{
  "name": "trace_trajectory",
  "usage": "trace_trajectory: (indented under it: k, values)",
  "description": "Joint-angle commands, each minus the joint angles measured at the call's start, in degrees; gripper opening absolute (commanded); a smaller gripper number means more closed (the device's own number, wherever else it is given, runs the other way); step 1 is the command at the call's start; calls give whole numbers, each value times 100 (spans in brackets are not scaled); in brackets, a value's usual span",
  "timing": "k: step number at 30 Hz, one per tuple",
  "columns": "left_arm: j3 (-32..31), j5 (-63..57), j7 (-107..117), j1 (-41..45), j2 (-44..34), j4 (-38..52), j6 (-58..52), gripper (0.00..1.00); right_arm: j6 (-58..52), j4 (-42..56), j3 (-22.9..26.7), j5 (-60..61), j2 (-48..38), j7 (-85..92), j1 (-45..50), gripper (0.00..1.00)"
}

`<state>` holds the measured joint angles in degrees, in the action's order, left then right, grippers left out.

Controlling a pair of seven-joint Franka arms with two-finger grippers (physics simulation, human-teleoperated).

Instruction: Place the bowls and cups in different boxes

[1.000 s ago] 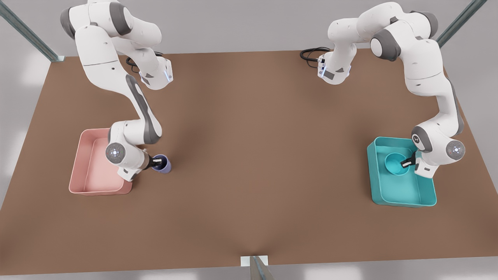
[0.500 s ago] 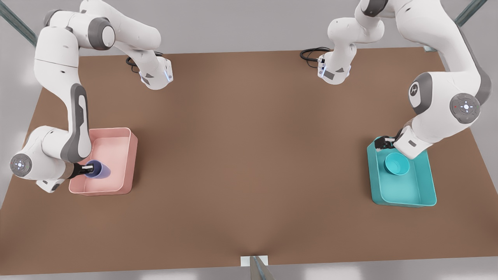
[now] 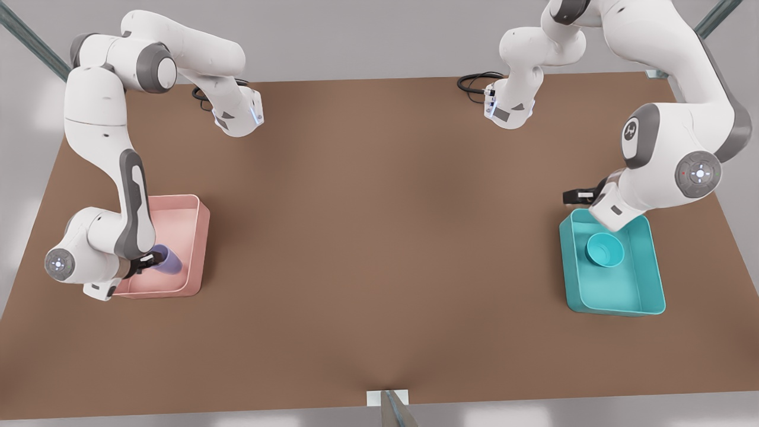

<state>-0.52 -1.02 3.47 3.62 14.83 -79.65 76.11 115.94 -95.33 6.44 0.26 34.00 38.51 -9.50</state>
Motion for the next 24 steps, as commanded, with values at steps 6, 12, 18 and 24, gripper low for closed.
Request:
trace_trajectory:
  k: [6,12,18,24]
  values:
    - [-1,-4,277,7,-7,2,-149,100,-994,59,-38,203,-578,1115,10,100]
    - [-27,-13,303,16,-24,38,-281,100,-2752,1570,-29,19,-772,-2707,950,100]
    - [-36,-21,312,43,-24,38,-272,100,-4194,1808,-161,-500,-2221,-3455,1055,100]
    - [-36,-21,312,43,-24,38,-272,100,-4053,1588,-222,-553,-2459,-3631,1056,100]
